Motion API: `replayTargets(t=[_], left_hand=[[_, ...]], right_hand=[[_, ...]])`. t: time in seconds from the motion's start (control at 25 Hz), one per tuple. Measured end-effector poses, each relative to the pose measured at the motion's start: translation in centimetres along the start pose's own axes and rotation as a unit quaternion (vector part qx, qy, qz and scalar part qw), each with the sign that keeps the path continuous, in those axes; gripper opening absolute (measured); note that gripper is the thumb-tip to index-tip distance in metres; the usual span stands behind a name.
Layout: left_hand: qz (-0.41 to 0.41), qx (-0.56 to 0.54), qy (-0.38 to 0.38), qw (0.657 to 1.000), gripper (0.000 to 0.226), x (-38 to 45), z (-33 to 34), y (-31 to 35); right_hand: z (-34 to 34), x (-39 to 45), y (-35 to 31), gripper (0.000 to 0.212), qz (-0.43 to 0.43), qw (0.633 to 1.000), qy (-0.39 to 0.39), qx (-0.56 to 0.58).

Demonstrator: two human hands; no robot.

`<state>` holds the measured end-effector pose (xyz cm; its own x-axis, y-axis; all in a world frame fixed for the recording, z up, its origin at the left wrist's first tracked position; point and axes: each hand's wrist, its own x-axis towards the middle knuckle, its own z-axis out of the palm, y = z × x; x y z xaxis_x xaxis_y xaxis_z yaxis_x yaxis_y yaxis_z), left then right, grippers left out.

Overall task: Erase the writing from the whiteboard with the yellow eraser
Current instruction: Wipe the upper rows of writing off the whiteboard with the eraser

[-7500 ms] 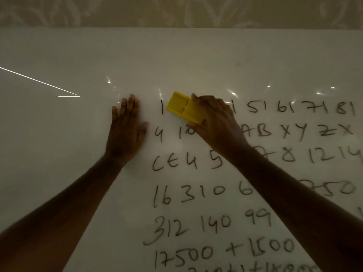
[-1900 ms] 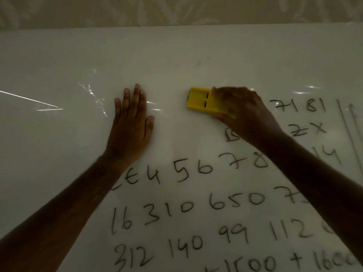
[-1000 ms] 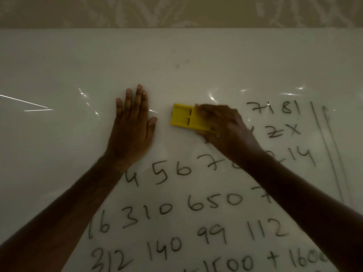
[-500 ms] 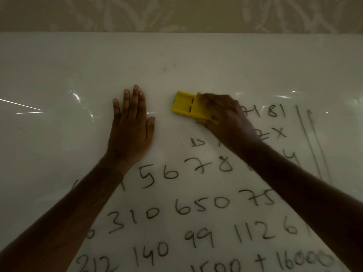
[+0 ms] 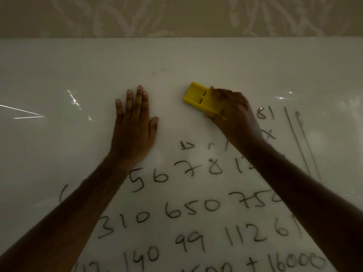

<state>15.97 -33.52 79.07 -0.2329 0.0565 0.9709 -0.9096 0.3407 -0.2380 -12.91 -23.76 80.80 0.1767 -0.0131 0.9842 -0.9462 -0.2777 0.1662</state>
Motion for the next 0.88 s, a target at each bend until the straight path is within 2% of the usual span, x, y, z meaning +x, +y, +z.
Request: replayTargets(t=[0.12, 0.24, 0.32, 0.44, 0.56, 0.72, 0.88], left_hand=[[0.002, -0.003, 0.003, 1.0, 0.072, 0.2, 0.3, 0.2], [0.003, -0.004, -0.005, 1.0, 0.072, -0.1, 0.2, 0.1], [-0.003, -0.005, -0.008, 1.0, 0.072, -0.2, 0.2, 0.6], [-0.013, -0.015, -0.014, 1.0, 0.072, 0.0, 0.3, 1.5], [-0.007, -0.02, -0.012, 1.0, 0.072, 0.2, 0.3, 1.8], [0.005, -0.024, -0.007, 1.0, 0.071, 0.1, 0.4, 1.4], [0.004, -0.027, -0.003, 1.0, 0.071, 0.0, 0.5, 1.4]], right_hand=[[0.1, -3.0, -0.6, 0.065, -0.052, 0.998, -0.023, -0.002], [-1.7, -6.1, 1.6, 0.062, -0.1, 0.993, -0.04, -0.038], [-3.2, -6.0, 3.8, 0.064, -0.084, 0.994, -0.029, -0.059], [-4.3, -2.6, 6.0, 0.069, -0.011, 0.999, -0.003, -0.049], [-2.8, -0.2, 5.0, 0.07, 0.01, 0.999, 0.002, -0.032], [-2.5, -4.3, 2.8, 0.065, -0.045, 0.999, -0.004, -0.009], [-5.0, -8.1, 5.8, 0.062, -0.079, 0.995, -0.034, -0.052]])
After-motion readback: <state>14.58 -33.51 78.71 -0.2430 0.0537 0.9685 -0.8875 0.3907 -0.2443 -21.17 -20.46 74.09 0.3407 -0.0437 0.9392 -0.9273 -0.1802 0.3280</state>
